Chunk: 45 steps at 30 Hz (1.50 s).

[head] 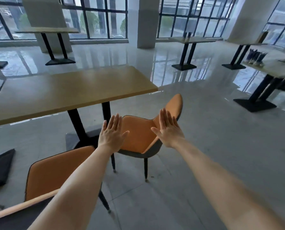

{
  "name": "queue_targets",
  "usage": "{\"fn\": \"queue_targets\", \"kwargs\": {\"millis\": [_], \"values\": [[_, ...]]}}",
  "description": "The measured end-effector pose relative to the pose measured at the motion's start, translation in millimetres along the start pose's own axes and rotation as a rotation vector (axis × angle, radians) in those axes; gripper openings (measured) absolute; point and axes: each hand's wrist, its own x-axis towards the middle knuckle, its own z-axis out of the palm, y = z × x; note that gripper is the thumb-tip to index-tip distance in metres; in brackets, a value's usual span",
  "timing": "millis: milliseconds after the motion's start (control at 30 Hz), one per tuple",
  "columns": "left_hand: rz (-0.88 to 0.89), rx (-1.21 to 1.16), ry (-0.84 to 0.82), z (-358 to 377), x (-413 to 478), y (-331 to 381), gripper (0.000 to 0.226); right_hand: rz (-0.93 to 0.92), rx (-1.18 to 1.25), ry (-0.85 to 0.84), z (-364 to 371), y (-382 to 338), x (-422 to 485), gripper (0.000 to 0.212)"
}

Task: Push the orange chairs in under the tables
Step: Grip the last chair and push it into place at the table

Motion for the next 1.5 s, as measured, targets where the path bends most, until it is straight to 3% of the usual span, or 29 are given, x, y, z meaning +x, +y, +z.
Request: {"fn": "queue_targets", "kwargs": {"millis": [200, 567, 800, 933, 1233, 1500], "values": [[0.059, -0.001, -0.001, 6, 69, 91, 0.069, 0.034, 0.024, -0.002, -17, 100, 27, 0.077], [0.088, -0.025, -0.055, 38, 208, 181, 0.067, 0.009, -0.01, -0.119, -15, 218, 140, 0.079], [0.053, -0.066, -0.11, 58, 291, 228, 0.068, -0.067, -0.063, -0.22, -18, 284, 221, 0.099], [-0.032, -0.101, -0.177, 76, 309, 250, 0.078, -0.135, -0.097, -0.275, -1, 312, 255, 0.106], [-0.209, -0.045, -0.297, 112, 347, 300, 0.098, -0.468, -0.16, -0.314, 28, 346, 349, 0.098], [-0.502, -0.21, -0.309, 141, 348, 322, 0.077, -0.611, -0.249, -0.353, 52, 370, 399, 0.091]]}}
